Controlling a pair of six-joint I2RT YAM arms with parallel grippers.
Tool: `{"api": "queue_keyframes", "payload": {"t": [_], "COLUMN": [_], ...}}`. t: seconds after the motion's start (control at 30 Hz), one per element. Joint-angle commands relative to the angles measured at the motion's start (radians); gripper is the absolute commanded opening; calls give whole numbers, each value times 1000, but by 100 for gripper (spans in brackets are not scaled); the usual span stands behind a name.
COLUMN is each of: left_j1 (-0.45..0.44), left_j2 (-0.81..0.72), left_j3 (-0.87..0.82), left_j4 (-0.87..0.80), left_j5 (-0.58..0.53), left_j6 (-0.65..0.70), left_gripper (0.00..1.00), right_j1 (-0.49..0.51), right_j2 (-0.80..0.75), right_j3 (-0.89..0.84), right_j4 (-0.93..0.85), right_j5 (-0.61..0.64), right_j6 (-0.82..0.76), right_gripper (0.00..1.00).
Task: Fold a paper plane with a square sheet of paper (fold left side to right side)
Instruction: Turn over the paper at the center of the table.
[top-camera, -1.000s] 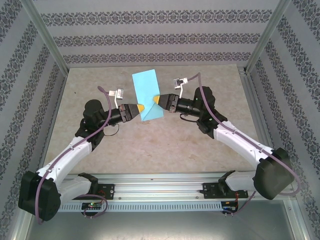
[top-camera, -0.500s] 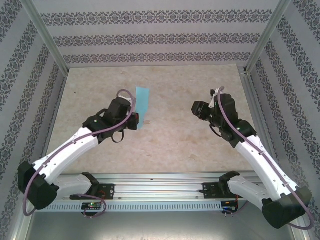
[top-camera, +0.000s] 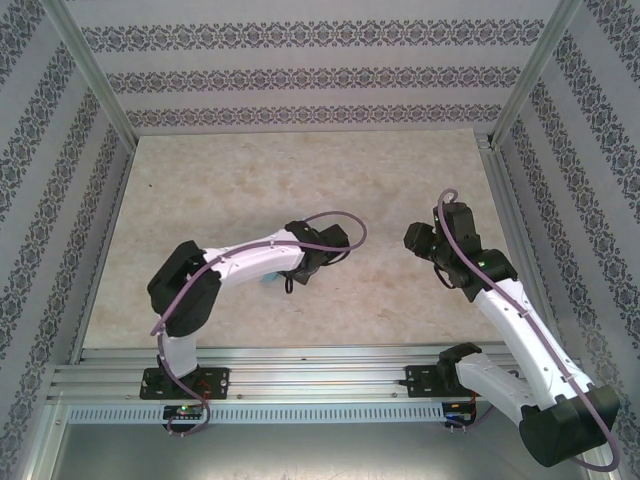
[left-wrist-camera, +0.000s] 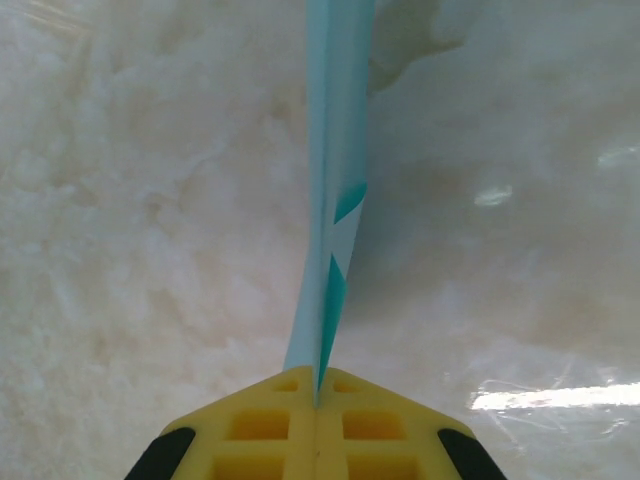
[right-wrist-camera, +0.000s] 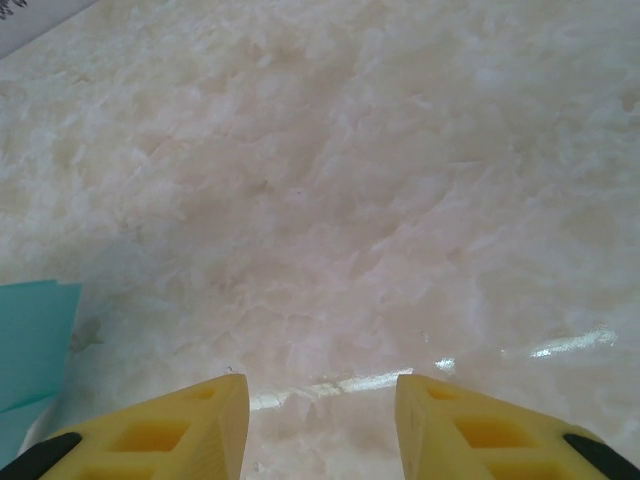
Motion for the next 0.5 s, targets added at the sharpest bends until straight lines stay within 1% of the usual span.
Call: {"api": "queue_keyframes", "payload": {"t": [0.0, 0.07, 0.1, 0.17, 0.23, 0.3, 0.4, 0.47], "left_j1": [-16, -18, -17, -17, -13, 8, 69, 119], "left_j2": [53, 93, 102, 100, 72, 22, -89, -182], "left_j3": [69, 112, 124, 130, 121, 87, 0, -71], "left_j4": [12, 8, 17, 69, 133, 201, 307, 365], "left_j5": [76, 101, 124, 212, 291, 383, 498, 551], "left_j6": [4, 19, 30, 53, 69, 78, 80, 80], "left_gripper": [7, 15, 20, 38, 44, 47, 50, 57], "right_j1": [-16, -25, -28, -40, -47, -47, -35, -1], "right_j2": [-17, -16, -17, -12, -3, 16, 60, 107], "right_j3": [-16, -22, -26, -37, -48, -62, -98, -125], "right_j4": [-22, -25, -22, -8, 17, 60, 159, 257], "right_j5": [16, 5, -7, -44, -91, -156, -279, -335], "right_j6": [-30, -33, -38, -35, -29, -21, 31, 79], "right_gripper": [43, 44, 44, 44, 44, 44, 42, 41]}}
